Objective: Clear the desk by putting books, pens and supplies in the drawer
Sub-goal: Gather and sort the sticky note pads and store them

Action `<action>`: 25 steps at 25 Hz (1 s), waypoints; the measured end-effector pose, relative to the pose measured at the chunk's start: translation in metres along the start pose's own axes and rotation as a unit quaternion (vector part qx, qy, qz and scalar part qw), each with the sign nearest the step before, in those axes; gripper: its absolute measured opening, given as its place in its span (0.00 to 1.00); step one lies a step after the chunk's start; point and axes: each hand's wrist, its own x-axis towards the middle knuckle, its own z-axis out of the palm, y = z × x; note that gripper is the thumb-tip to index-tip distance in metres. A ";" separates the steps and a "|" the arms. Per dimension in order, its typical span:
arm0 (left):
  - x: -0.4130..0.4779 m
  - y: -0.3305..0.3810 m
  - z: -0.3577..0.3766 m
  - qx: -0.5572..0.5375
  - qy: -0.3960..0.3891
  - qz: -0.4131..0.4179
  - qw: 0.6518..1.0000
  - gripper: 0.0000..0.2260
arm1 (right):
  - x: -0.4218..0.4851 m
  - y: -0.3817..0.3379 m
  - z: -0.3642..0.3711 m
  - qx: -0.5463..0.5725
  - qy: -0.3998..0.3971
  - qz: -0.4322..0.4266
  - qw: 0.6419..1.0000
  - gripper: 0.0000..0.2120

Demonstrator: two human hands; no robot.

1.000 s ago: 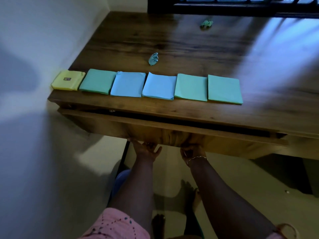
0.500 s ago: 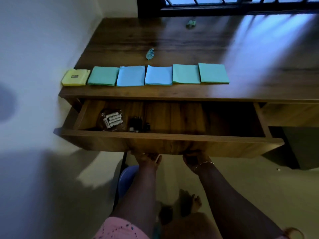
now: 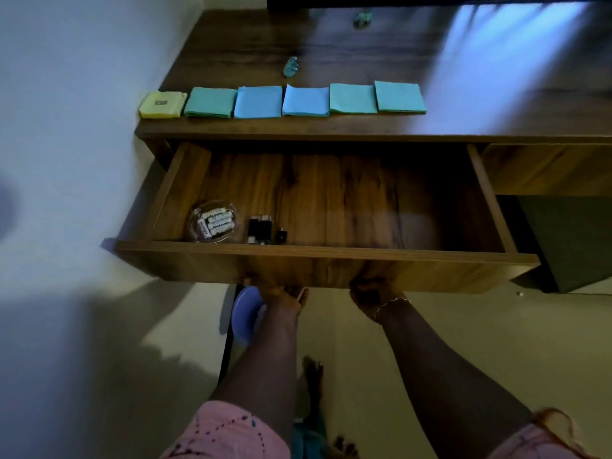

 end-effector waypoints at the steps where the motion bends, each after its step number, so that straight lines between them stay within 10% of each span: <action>1: -0.003 -0.001 -0.005 0.009 -0.002 0.003 1.000 0.25 | -0.001 0.004 -0.004 -0.002 0.003 -0.001 1.000 0.14; 9: -0.035 0.003 -0.039 0.076 -0.035 0.019 0.996 0.31 | -0.019 0.025 -0.019 -0.002 0.015 -0.026 1.000 0.13; 17: -0.076 0.026 -0.022 0.164 0.125 0.213 0.955 0.27 | -0.055 0.021 -0.001 -0.227 0.067 -0.060 0.970 0.14; 20: -0.110 0.018 -0.010 0.334 0.217 0.437 0.807 0.29 | -0.079 0.024 0.014 -0.331 0.056 -0.124 0.934 0.08; 25: -0.125 0.022 0.001 0.551 0.106 0.602 0.568 0.32 | -0.135 0.013 0.028 -0.537 0.111 -0.389 0.740 0.05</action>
